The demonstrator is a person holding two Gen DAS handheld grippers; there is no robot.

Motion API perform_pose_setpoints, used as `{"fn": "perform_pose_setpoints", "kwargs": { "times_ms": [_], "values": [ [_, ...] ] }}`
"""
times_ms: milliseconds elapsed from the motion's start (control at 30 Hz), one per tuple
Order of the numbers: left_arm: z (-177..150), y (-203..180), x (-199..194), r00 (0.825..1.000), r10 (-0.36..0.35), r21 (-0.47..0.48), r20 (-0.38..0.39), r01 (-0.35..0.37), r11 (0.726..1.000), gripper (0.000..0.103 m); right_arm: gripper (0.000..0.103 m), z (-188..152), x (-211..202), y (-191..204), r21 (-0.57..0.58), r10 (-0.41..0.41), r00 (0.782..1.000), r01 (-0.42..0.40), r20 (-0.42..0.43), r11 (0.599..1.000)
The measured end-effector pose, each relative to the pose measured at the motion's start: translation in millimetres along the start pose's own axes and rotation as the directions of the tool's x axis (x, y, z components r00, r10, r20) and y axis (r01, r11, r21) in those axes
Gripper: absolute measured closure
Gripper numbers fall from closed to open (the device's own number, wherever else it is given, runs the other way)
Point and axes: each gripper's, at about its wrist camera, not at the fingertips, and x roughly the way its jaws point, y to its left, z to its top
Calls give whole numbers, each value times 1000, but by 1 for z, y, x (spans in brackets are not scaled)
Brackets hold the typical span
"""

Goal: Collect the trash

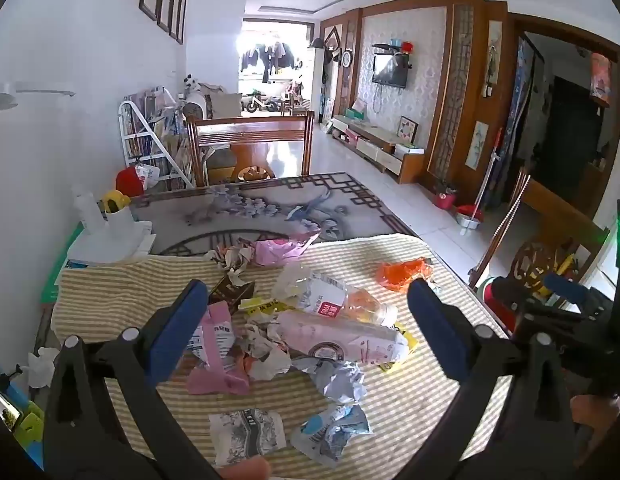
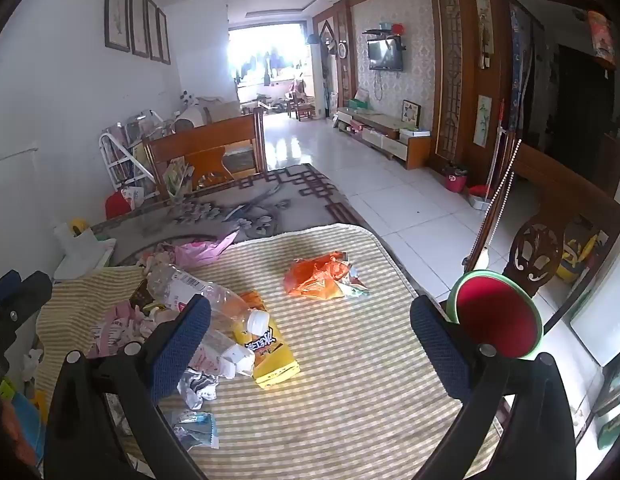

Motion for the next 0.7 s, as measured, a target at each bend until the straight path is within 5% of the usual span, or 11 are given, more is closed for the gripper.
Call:
{"fn": "perform_pose_setpoints", "kwargs": {
  "times_ms": [700],
  "values": [
    [-5, 5, 5, 999, 10, -28, -48, -12, 1000, 5, 7, -1, 11, -2, -14, 4, 1000, -4, -26, 1000]
  ]
}}
